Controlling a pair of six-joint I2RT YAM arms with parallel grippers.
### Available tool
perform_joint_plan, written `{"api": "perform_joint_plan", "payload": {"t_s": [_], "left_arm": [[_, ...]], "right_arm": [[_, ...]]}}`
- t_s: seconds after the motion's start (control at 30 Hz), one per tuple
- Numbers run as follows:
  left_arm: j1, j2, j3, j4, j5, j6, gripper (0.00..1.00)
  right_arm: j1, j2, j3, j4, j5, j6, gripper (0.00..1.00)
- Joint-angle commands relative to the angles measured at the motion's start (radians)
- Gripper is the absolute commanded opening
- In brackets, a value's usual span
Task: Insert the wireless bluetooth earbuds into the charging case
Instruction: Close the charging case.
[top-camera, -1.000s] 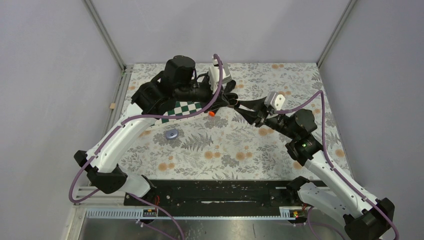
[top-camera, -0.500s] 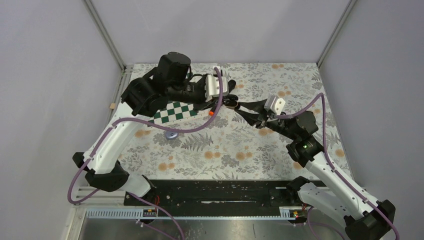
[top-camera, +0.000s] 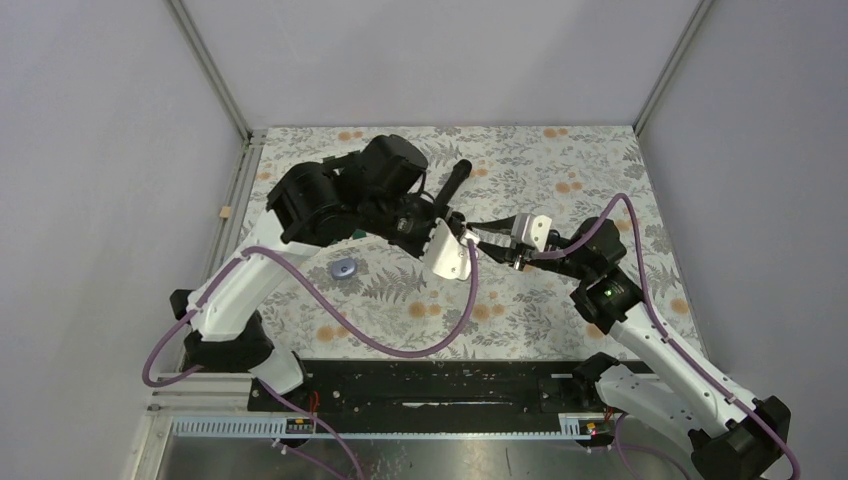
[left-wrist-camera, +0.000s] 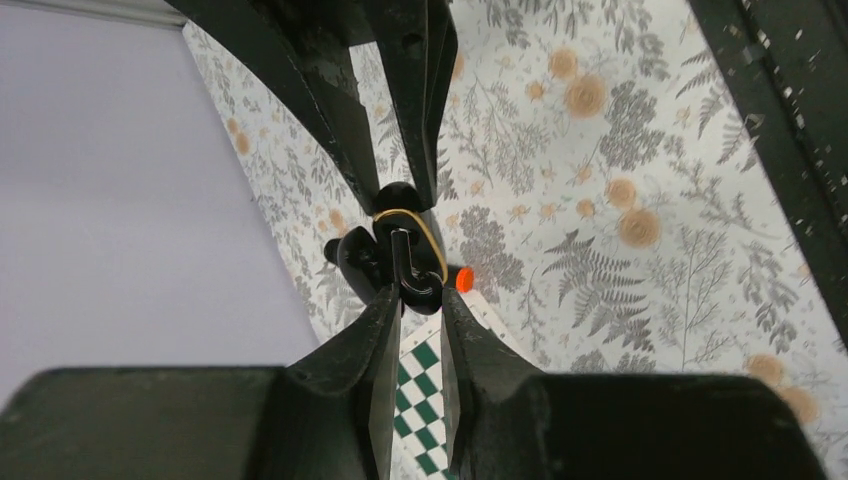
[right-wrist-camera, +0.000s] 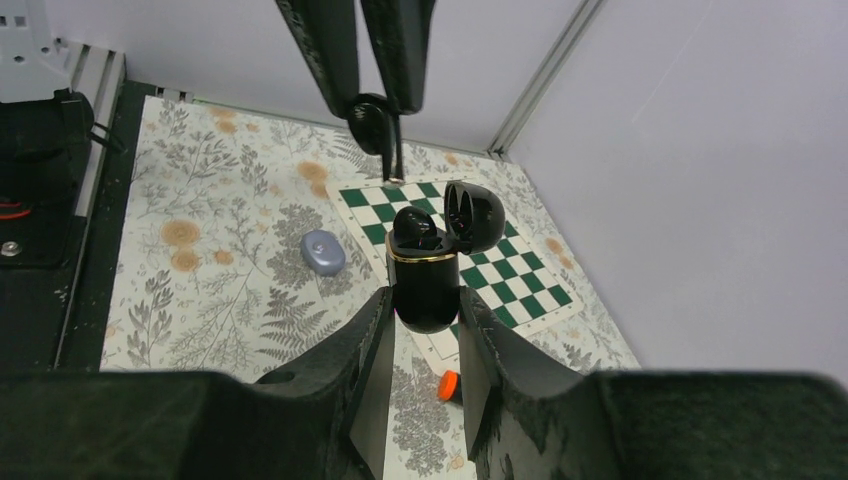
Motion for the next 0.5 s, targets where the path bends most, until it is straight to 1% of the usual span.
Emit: {"api": "perform_joint_plan", "payload": {"t_s": [0.0, 0.23, 0.47], "left_arm": [[-0.026, 0.023, 0.068, -0.061, -0.121, 0.081, 0.00], [-0.035, 0.038, 0.062, -0.061, -0.165, 0.086, 0.00], [-0.037, 0.055, 0.063, -0.031, -0.168, 0.057, 0.00]], "right_arm": [[0.017, 0.000, 0.061, -0.041, -0.040, -0.056, 0.00], [0.023, 0.004, 0.064, -0.020, -0.031, -0.025, 0.00], [0.029, 0.009, 0.073, -0.015, -0.018, 0.002, 0.00]]}}
